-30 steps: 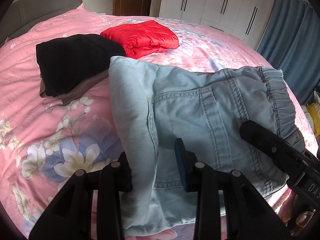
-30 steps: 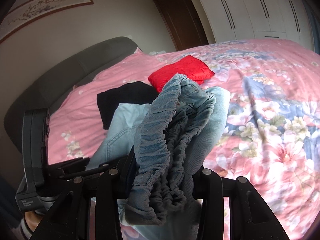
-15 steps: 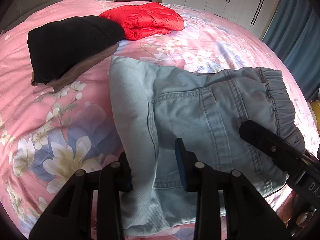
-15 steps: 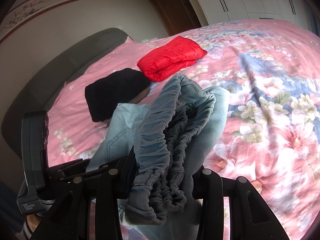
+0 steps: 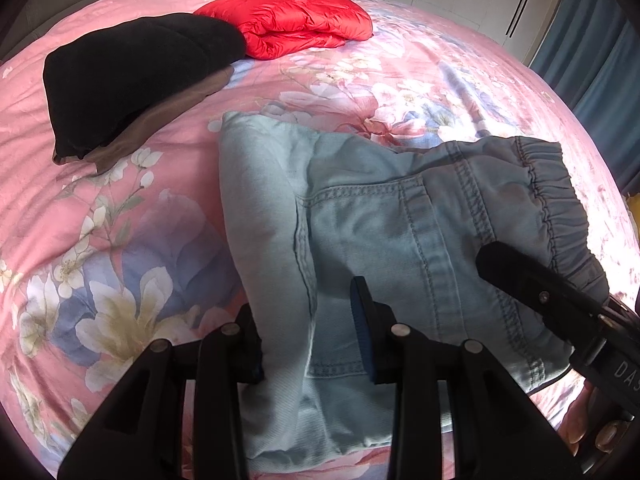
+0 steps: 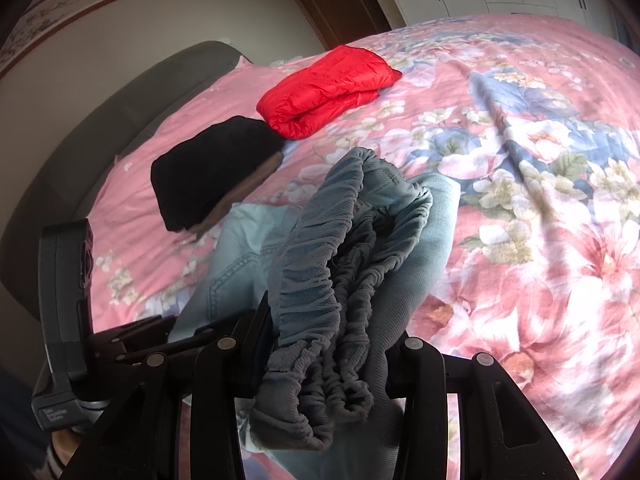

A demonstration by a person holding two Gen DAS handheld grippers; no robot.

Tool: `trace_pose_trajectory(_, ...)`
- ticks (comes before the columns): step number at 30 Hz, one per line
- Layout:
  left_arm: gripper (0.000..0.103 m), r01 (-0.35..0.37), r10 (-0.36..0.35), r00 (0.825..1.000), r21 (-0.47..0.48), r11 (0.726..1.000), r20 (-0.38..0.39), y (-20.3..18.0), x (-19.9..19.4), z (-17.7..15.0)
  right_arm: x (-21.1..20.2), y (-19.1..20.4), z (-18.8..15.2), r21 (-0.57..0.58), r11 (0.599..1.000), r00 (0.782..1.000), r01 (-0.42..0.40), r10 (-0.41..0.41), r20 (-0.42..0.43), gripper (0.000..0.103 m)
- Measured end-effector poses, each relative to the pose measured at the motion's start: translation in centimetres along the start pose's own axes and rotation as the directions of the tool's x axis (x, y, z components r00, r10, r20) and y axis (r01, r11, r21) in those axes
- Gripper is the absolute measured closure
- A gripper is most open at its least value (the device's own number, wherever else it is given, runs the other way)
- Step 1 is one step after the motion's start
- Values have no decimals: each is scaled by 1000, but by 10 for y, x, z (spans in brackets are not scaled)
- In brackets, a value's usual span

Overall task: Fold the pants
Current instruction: 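Lift the folded jeans with both tools and carry them across the bed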

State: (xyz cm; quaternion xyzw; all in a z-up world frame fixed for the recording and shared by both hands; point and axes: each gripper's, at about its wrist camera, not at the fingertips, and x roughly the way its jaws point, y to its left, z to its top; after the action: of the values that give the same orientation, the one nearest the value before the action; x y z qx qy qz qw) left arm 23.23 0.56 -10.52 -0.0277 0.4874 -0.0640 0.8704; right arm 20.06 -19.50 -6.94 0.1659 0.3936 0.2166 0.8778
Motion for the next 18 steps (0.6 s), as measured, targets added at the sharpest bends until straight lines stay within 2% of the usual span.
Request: trace_pose_trajectory(18,68,-11,11,1000,5,1000,-3,4,6,2,10,-13,-4,52,999,999,3,-1,-37,60)
